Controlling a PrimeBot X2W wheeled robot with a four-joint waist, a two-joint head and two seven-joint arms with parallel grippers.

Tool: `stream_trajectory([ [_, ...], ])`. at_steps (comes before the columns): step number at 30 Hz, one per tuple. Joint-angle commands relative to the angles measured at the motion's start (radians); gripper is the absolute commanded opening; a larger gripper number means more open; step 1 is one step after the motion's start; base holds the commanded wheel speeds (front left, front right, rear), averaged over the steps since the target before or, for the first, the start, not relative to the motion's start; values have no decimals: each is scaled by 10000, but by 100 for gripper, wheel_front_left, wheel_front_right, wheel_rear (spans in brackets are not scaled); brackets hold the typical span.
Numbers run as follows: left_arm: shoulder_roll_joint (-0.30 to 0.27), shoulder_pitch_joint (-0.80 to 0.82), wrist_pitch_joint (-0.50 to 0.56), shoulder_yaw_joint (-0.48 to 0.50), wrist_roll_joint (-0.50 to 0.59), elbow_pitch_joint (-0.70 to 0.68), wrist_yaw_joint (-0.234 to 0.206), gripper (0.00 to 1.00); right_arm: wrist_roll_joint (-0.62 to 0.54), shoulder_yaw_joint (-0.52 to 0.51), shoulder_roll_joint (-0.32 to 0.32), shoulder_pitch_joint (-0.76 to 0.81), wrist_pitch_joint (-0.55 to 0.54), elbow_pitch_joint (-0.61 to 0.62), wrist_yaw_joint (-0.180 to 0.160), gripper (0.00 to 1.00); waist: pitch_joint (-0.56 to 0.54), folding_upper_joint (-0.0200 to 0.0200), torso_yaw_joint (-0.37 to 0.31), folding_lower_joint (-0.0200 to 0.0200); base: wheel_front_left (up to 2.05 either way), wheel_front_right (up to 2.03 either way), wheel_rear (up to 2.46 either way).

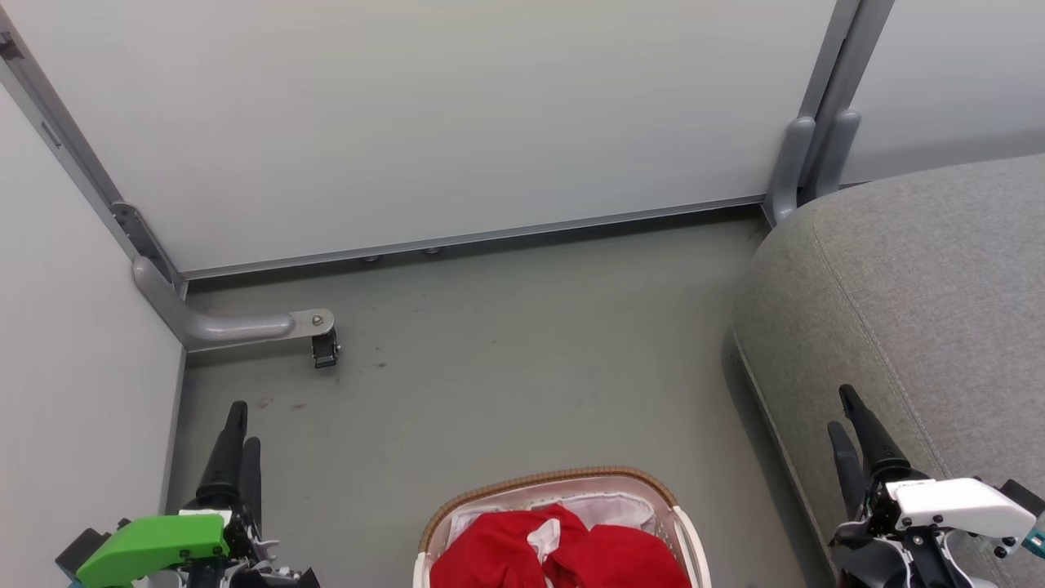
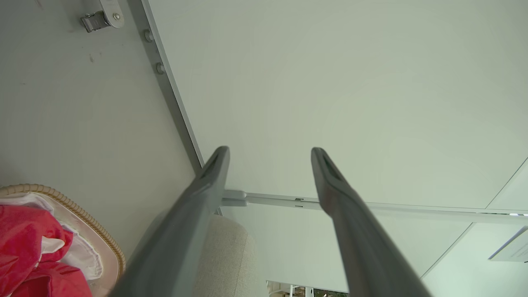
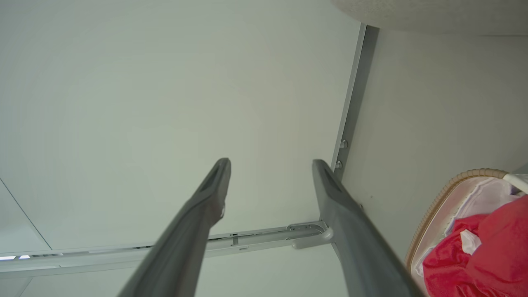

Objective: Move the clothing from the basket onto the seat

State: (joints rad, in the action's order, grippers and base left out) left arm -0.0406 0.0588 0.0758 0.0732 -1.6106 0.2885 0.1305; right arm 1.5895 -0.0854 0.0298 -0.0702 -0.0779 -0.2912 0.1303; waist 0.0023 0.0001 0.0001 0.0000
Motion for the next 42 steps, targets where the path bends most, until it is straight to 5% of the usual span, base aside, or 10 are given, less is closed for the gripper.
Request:
stream_trajectory([
  [1,-36,64,-121,-108,116,-246,0,100,-174,70,81,-64,135,180,1,100,-2,-1,1,0,0,0,0],
  [21,-59,-92,-981,-442,2094,-737,1,100,-2882,-149,124,-39,995,596,2,100,7,-1,31,0,0,0,0],
  [42,-79,-160,-1707,-1238,6842,-1718,-174,100,-7299,357,155,116,1730,1601,3,100,24,-1,80,0,0,0,0],
])
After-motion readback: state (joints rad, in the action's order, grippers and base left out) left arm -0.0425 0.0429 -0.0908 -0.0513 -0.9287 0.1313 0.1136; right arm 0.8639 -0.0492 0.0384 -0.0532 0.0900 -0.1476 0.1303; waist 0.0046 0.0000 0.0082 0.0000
